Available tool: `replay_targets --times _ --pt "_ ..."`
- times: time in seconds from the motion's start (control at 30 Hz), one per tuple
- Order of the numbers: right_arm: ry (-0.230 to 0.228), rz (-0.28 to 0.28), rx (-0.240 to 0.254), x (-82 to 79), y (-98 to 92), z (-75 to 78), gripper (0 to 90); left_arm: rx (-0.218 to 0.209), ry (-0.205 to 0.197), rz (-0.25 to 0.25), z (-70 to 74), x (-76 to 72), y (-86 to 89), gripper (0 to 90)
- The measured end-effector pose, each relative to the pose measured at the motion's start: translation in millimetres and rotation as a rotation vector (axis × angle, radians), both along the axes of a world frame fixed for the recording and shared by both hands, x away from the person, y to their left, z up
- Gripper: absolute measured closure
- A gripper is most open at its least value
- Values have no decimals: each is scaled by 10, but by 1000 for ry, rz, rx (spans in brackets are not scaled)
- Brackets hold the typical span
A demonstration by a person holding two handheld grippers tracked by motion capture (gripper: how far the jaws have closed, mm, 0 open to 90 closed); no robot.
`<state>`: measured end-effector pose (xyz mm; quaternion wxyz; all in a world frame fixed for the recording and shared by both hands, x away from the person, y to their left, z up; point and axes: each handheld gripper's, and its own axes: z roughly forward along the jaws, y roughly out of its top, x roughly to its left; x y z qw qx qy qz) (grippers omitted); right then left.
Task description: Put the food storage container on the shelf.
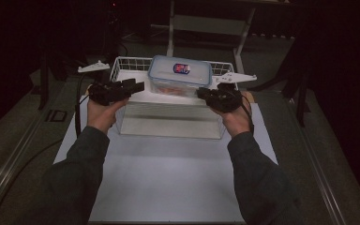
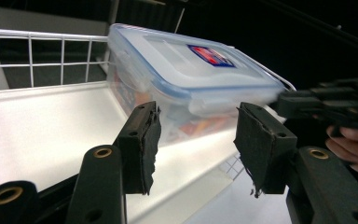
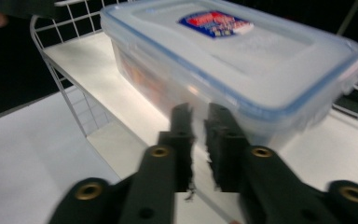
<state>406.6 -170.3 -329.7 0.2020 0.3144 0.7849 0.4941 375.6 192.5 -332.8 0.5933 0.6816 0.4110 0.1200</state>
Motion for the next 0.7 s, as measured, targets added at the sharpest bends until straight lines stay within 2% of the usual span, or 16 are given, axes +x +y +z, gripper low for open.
replay_targets --times 0.03,0.1,0.23,0.4,0.47,0.5,0.6,0.7 --pt "0 4 -12 -32 -38 -38 633 7 -9 3 -26 -57 13 468" --pt "-3 2 -42 -98 -80 -96 518 25 -20 4 -92 -165 53 449" --pt "56 10 -53 -240 -197 -273 372 78 -22 -38 -282 -368 145 440" --pt "86 -8 -51 -480 -357 -542 246 162 -9 1 -550 -609 284 405" --pt "104 -31 -59 -565 -421 -660 198 207 -10 41 -671 -717 344 401" --pt "111 -46 -64 -617 -466 -728 189 212 -6 48 -699 -739 356 397" --pt "125 -66 -73 -733 -559 -857 152 274 -1 89 -868 -882 399 378" --pt "136 -89 -64 -885 -659 -980 142 295 -4 124 -997 -1013 441 362"
